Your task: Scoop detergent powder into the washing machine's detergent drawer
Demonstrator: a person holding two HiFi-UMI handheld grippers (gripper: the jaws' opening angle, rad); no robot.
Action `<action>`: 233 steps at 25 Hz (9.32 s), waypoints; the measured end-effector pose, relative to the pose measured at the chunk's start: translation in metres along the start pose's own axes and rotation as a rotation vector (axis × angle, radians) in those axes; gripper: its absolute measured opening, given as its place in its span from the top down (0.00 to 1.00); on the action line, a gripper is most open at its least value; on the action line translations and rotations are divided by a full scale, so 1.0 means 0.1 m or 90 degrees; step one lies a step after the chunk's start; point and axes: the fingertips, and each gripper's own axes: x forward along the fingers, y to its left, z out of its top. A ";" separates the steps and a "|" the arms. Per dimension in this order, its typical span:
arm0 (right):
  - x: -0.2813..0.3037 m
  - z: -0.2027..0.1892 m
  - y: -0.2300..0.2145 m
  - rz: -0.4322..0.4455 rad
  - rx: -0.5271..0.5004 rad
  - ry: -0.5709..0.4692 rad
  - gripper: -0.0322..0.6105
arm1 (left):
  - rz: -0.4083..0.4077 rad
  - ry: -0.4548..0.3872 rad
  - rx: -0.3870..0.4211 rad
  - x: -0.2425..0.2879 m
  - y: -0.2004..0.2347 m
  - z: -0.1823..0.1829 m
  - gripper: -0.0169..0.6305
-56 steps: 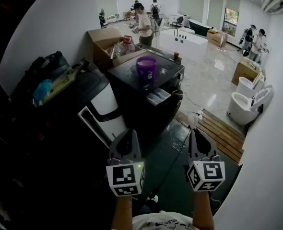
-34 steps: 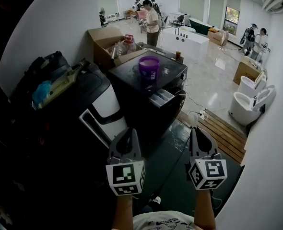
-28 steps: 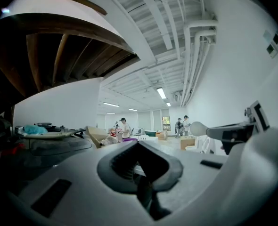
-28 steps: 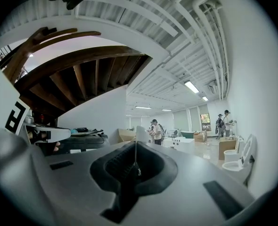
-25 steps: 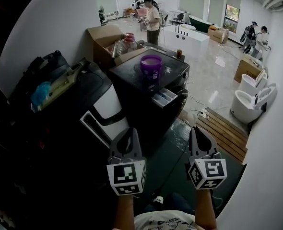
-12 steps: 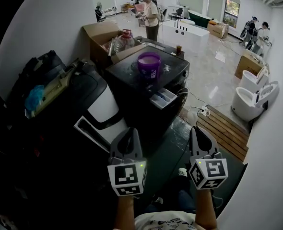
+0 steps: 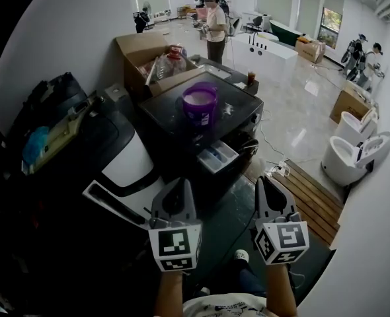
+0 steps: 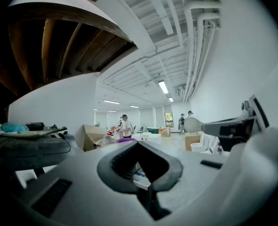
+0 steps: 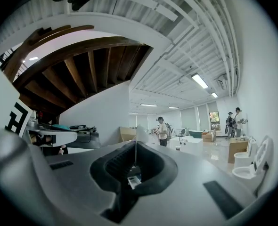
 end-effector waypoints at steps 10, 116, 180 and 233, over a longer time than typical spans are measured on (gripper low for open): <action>0.94 0.20 -0.70 0.104 -0.006 0.001 0.92 | 0.085 0.003 -0.017 0.96 -0.22 0.22 0.97; 5.23 -1.16 -0.43 0.505 -0.418 0.556 0.92 | 0.201 0.182 -0.024 3.85 1.84 -0.46 0.97; 5.01 -1.15 -0.19 0.539 0.128 0.618 0.92 | 0.217 0.181 -0.037 3.68 1.85 -0.45 0.97; 4.19 -0.59 -0.43 0.582 0.836 0.451 0.92 | 0.298 0.181 -0.047 3.21 1.05 -0.40 0.97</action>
